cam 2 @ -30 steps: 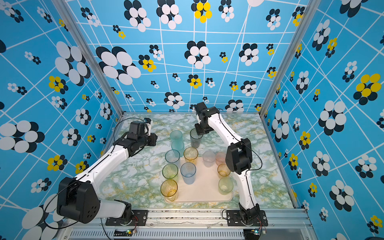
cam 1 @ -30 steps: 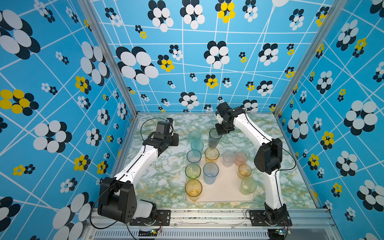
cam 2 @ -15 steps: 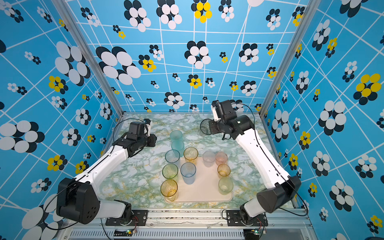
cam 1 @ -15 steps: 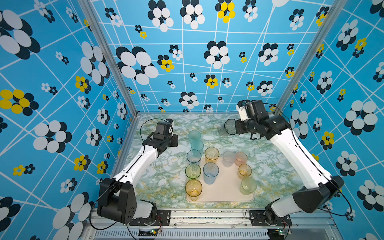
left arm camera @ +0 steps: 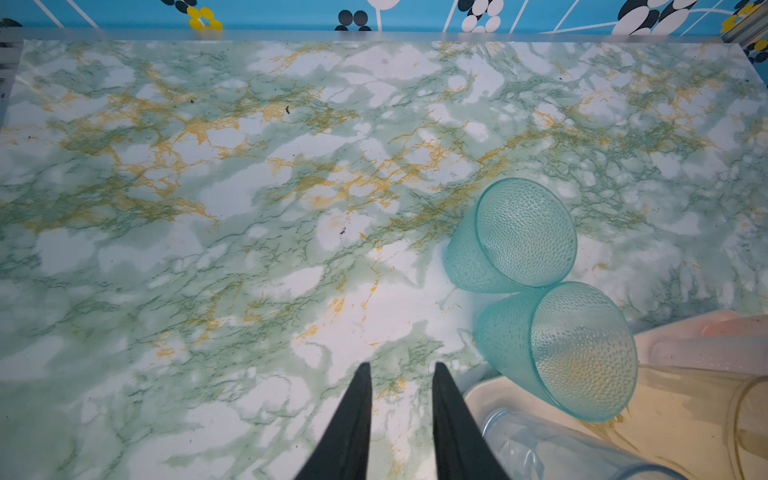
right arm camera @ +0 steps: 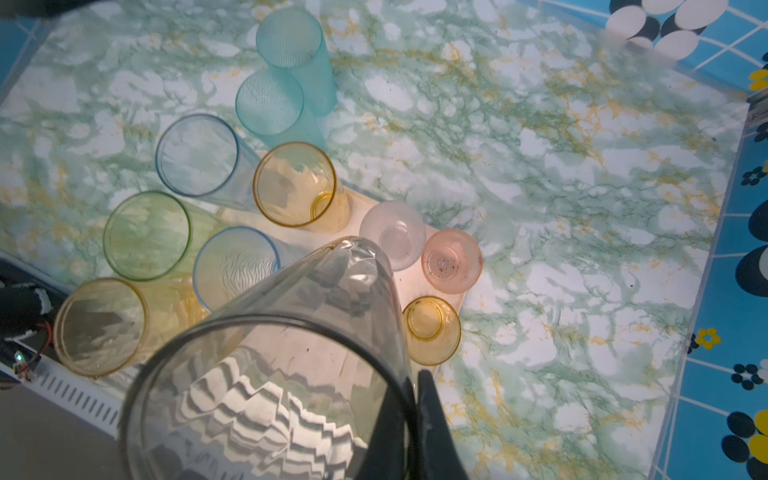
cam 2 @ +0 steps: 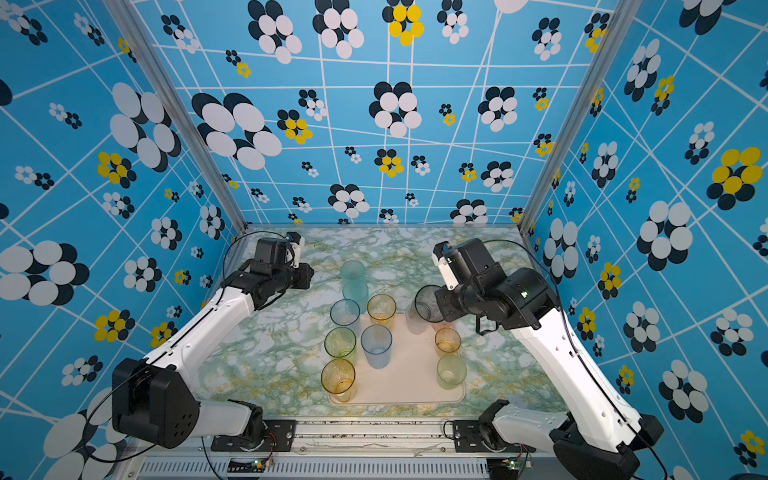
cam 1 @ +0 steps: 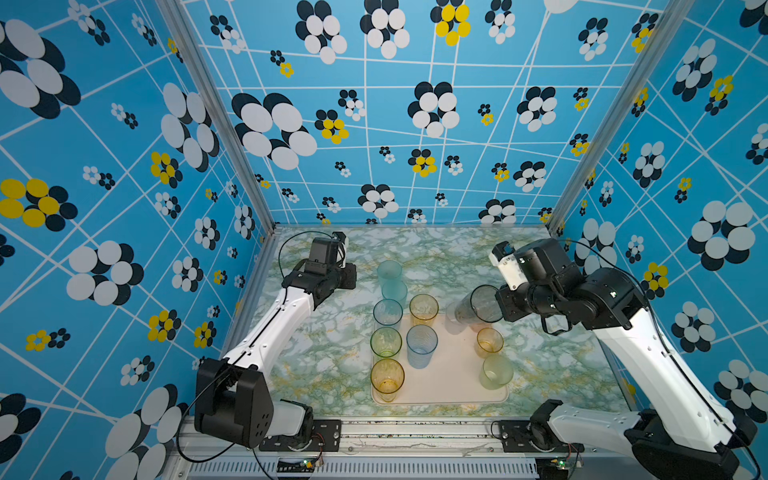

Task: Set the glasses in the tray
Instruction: 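Lift the grey cup and carry it over the tray's near end, then lower the grey cup onto the tray beside the light-blue cup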

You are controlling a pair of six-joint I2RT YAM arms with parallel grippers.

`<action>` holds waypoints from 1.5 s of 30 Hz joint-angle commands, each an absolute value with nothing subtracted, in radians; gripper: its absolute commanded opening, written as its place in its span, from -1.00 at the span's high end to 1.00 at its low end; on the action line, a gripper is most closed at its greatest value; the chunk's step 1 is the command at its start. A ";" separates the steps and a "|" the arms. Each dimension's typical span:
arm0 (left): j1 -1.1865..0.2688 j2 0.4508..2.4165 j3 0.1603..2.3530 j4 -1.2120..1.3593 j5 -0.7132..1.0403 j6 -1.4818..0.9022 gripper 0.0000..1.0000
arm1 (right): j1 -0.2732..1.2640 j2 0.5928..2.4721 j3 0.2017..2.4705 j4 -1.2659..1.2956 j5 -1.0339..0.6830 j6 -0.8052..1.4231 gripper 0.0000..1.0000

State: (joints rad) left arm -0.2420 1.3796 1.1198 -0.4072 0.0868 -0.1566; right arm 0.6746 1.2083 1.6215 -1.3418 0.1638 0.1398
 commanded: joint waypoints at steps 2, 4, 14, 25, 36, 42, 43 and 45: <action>-0.233 1.343 1.152 -0.440 0.101 -0.153 0.44 | 0.787 1.226 1.562 -1.495 0.231 0.228 1.00; -0.233 1.342 1.154 -0.443 0.102 -0.155 0.43 | 0.837 1.230 1.537 -1.503 0.229 0.253 1.00; -0.233 1.350 1.166 -0.441 0.121 -0.161 0.43 | 1.024 1.274 1.380 -1.268 0.101 0.335 1.00; -0.233 1.358 1.168 -0.443 0.132 -0.156 0.43 | 1.126 1.417 1.349 -1.123 0.023 0.343 1.00; -0.233 1.361 1.168 -0.445 0.134 -0.152 0.43 | 1.134 1.475 1.313 -1.037 0.000 0.351 1.00; -0.233 1.359 1.165 -0.443 0.133 -0.153 0.43 | 1.132 1.491 1.315 -1.035 0.045 0.351 1.00; -0.233 1.359 1.166 -0.445 0.133 -0.154 0.43 | 1.133 1.494 1.315 -1.037 0.050 0.353 1.00; -0.233 1.359 1.164 -0.444 0.133 -0.153 0.43 | 1.133 1.498 1.311 -1.035 0.054 0.353 1.00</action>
